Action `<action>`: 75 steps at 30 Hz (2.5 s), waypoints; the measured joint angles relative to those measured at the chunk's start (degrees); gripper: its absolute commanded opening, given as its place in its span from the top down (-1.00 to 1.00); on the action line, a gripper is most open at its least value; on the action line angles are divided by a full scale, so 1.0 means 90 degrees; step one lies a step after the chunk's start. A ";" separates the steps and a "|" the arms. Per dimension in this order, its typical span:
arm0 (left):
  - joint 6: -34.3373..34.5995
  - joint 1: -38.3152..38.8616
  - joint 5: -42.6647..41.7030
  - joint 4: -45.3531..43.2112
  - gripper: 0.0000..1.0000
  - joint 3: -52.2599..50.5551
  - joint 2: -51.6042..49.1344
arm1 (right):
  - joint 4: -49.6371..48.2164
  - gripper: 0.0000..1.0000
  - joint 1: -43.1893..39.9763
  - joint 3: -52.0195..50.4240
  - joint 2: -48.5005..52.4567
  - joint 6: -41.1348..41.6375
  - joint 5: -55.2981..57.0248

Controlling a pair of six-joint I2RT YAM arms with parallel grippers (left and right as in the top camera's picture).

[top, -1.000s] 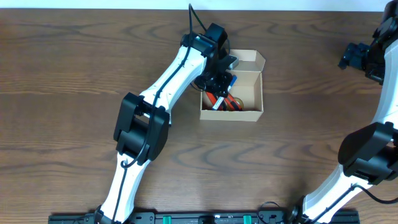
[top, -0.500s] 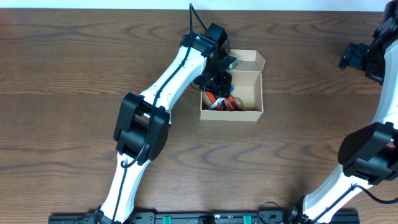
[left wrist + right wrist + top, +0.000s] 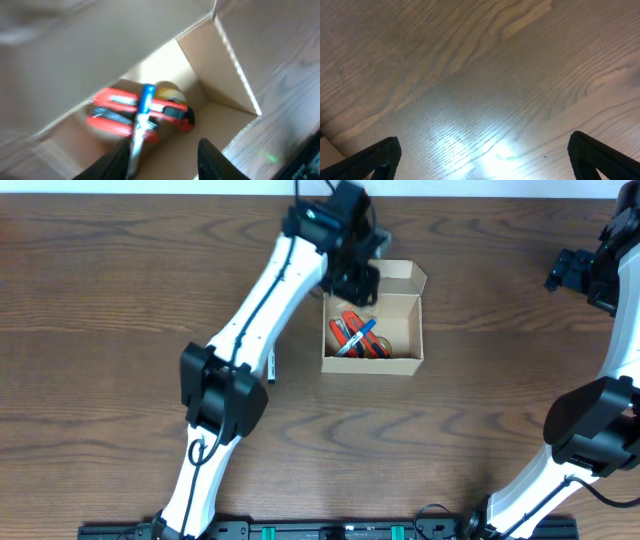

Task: Pack container
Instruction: 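Lift the left gripper out of the box and move toward black marker, then lower the left gripper and grasp the black-capped marker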

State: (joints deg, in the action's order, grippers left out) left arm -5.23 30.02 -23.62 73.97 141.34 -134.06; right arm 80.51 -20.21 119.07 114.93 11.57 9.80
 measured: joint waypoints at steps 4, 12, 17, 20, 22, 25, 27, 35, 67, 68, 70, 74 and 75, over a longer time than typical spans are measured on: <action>0.0153 -0.0342 0.0792 0.0923 -0.46 0.1307 0.0015 | 0.0002 -0.98 0.0000 0.0000 0.0000 0.0000 0.0002; 0.0345 -0.2091 0.0991 0.2038 -0.51 0.2276 0.0027 | 0.0000 -0.99 0.0000 0.0000 0.0000 0.0000 0.0000; 0.0393 -0.2606 0.0804 0.2040 -0.50 0.2149 0.0029 | 0.0000 -0.99 0.0000 0.0000 0.0000 0.0000 0.0000; 0.0425 -0.2504 0.0872 0.2040 -0.47 0.1885 0.0032 | 0.0002 -0.99 0.0000 0.0000 0.0000 0.0000 0.0000; 0.0500 -0.2365 0.1117 0.2040 -0.44 0.1603 0.0032 | 0.0000 -0.98 0.0000 0.0000 0.0000 0.0000 0.0000; 0.0750 -0.2125 0.1666 0.2040 -0.37 0.1134 0.0032 | 0.0000 -0.98 0.0000 0.0000 0.0000 0.0000 0.0000; 0.0860 -0.1979 0.1919 0.2040 -0.35 0.0952 0.0032 | 0.0000 -0.98 0.0000 0.0000 0.0000 0.0000 0.0002; 0.1042 -0.1559 0.2314 0.2042 -0.32 0.0867 0.0100 | 0.0000 -0.98 0.0000 0.0000 0.0000 0.0000 0.0000; 0.1392 -0.1307 0.2664 -0.1904 -0.19 -0.6419 0.4471 | 0.0002 -0.99 0.0000 0.0000 0.0000 0.0000 0.0000; 0.1467 -0.1379 0.2620 -0.2042 -0.18 -0.6564 0.4403 | 0.0000 -0.99 0.0000 0.0000 0.0000 0.0000 0.0000; 0.1632 -0.1518 0.2560 -0.2232 -0.16 -0.6747 0.4201 | 0.0000 -0.99 0.0000 0.0000 0.0000 0.0000 0.0000; 0.1950 -0.1671 0.2526 -0.2477 -0.16 -0.6812 0.3798 | 0.0000 -0.99 0.0000 0.0000 0.0000 0.0000 0.0002; 0.2045 -0.1671 0.2533 -0.2565 -0.16 -0.6815 0.3713 | 0.0002 -0.98 0.0000 0.0000 0.0000 0.0000 0.0000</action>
State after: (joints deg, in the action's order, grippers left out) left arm 13.17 14.98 -0.82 50.89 80.01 -100.64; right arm 80.53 -20.21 119.07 114.93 11.57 9.80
